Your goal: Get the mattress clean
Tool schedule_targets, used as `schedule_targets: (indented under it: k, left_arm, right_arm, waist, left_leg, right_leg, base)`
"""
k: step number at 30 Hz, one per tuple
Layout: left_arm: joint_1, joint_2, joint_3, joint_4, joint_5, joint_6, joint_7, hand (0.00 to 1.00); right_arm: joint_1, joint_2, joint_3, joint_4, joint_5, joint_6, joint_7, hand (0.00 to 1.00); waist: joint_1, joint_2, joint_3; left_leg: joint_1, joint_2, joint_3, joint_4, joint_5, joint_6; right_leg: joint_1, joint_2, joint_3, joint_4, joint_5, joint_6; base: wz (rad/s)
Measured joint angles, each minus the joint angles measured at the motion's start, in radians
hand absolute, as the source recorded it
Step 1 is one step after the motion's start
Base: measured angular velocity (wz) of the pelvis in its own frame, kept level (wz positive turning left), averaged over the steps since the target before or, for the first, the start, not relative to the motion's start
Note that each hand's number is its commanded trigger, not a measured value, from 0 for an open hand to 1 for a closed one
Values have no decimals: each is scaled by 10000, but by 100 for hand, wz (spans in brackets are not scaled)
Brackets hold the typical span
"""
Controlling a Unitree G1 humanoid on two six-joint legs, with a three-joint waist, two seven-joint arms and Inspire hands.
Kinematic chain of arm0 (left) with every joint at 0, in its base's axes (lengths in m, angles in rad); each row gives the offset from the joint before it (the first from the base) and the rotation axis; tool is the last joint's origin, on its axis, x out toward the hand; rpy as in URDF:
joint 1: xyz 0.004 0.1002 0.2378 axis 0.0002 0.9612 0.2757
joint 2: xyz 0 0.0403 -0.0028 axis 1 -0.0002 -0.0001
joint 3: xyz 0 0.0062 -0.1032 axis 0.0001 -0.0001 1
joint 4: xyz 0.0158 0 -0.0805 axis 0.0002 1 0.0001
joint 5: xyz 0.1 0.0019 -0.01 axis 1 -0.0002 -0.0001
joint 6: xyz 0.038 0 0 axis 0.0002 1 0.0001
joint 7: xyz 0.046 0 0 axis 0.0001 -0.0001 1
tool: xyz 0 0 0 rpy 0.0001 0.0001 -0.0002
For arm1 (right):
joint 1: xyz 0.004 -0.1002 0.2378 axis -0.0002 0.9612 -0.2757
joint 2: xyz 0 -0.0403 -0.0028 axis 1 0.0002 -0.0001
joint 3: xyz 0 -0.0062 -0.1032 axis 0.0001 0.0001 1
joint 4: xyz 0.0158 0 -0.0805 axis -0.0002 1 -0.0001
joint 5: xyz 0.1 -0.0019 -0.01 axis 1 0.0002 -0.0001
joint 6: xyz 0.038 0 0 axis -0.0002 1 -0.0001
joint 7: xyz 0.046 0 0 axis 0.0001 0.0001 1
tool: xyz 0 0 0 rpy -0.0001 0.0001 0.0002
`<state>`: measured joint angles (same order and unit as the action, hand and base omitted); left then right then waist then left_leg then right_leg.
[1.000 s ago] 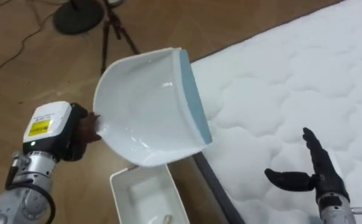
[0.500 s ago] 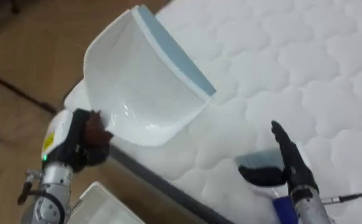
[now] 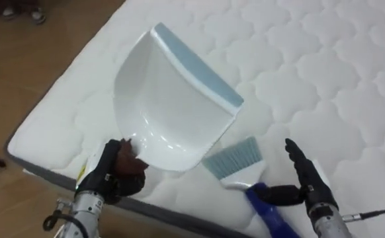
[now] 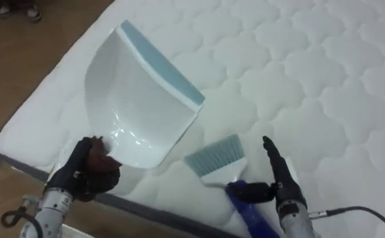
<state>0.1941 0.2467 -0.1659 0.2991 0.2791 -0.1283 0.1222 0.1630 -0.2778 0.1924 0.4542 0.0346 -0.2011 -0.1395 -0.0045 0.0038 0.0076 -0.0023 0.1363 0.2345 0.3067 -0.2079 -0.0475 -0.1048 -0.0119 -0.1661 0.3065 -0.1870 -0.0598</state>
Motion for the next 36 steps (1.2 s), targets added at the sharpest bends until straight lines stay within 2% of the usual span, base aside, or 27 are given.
schedule_targets:
  k: [2, 4, 6, 8, 12, 15, 16, 17, 21, 25, 30, 31, 32, 33, 36]
  left_arm:
    - [266, -9, 68, -1, -292, 0, -179, 0]
    - [387, -12, 166, 1, -331, 0, -264, 0]
    - [395, -27, 297, 3, -354, -1, -264, 0]
    - [388, -28, 327, 5, -552, -1, -221, 0]
    - [156, -76, 353, 329, -895, -1, -202, 0]
    - [19, -142, 526, 575, -910, 51, 20, 0]
    - [-59, -151, 553, 574, -911, 61, 104, 0]
    - [-221, -176, 552, 574, -911, 69, 215, 0]
    - [-796, -188, 545, 573, -1240, 79, 543, 0]
    - [-912, -190, 517, 562, -1294, 121, 672, 0]
    - [-874, -236, 523, 729, -1288, 417, 664, 0]
    - [-849, -274, 523, 924, -1288, 485, 664, 0]
    - [-787, -306, 519, 1125, -1289, 573, 664, 0]
    - [-781, -307, 510, 1283, -1290, 580, 663, 0]
    - [-694, -288, 516, 2846, -1004, 593, 667, 0]
  right_arm:
    - [7, -7, 44, 21, 41, 52, 208, 0]
    - [18, 4, 51, 37, 2, 82, 395, 0]
    - [34, 13, 50, 70, 30, 121, 587, 0]
    - [58, 12, 44, 95, -42, 208, 585, 0]
    - [130, 68, 38, 156, -389, 277, 473, 0]
    - [265, 92, 29, 174, -390, 288, 448, 0]
    - [262, 100, -49, 168, -390, 290, 395, 0]
    - [262, 150, -205, 176, -404, 290, 318, 0]
    - [263, 357, -253, 261, -390, 408, 104, 0]
    - [412, 522, -245, 260, -407, 539, 116, 0]
    - [694, 521, -269, 576, -810, 745, 131, 0]
    - [773, 520, -287, 761, -896, 824, 131, 0]
    - [877, 512, -305, 871, -970, 964, 128, 0]
    - [914, 505, -306, 917, -991, 1014, 128, 0]
    - [955, 497, -328, 1914, -1019, 1081, 118, 0]
  waist:
    - [178, 3, -6]
    - [245, 33, -19]
    - [271, 33, -20]
    - [89, 37, -24]
    - [-4, 26, -24]
    - [-147, 27, -6]
    - [-177, 74, 22]
    - [-259, 114, 57]
    - [-404, 136, 68]
    - [-435, 146, 54]
    - [-429, 151, 24]
    - [-426, 171, 1]
    - [-412, 210, -61]
    - [-412, 226, -77]
    - [-423, 261, -103]
  left_leg:
    - [116, -124, -986, 65, -10, -6]
    - [241, -148, -1579, 70, -87, -106]
    - [478, -170, -1873, -101, -89, -115]
    - [743, -190, -1863, -330, -87, -118]
    - [901, -233, -1837, -359, -88, -119]
    - [1246, -236, -1830, -635, -89, -122]
    - [1380, -227, -1834, -827, -89, -121]
    - [1440, -232, -1831, -945, -89, -121]
    - [1473, -307, -1823, -1153, -94, -129]
    - [1487, -318, -1804, -1237, -94, -129]
    - [1566, -300, -1782, -1234, -94, -129]
    - [1668, -297, -1751, -1235, -94, -129]
    - [1731, -295, -1636, -1230, -94, -129]
    - [1767, -295, -1575, -1230, -94, -128]
    - [2050, -306, -1549, -1254, -95, -128]
  right_leg:
    - [-2, 206, 609, 64, 77, -78]
    - [-35, 411, 1099, 79, 137, -124]
    - [-40, 561, 1391, 73, 187, -147]
    - [-30, 653, 1571, 187, 183, -137]
    - [20, 636, 1670, 188, 200, -115]
    - [223, 667, 1728, 147, 196, -100]
    - [289, 687, 1727, 57, 212, -71]
    - [311, 677, 1704, 20, 233, -39]
    - [200, 628, 1737, 31, 228, 91]
    - [168, 623, 1737, 28, 244, 117]
    - [285, 641, 1763, 57, 269, 95]
    - [383, 651, 1788, 41, 268, 95]
    - [433, 658, 1833, 27, 267, 97]
    - [458, 659, 1848, 23, 266, 98]
    - [712, 661, 1884, 10, 245, 114]
  base:
    - [-95]
    - [-87]
    - [-63]
    - [-31]
    - [-20]
    - [-6]
    - [0]
    - [6]
    - [5]
    - [0]
    - [-3]
    - [-10]
    - [-11]
    - [-10]
    - [-6]
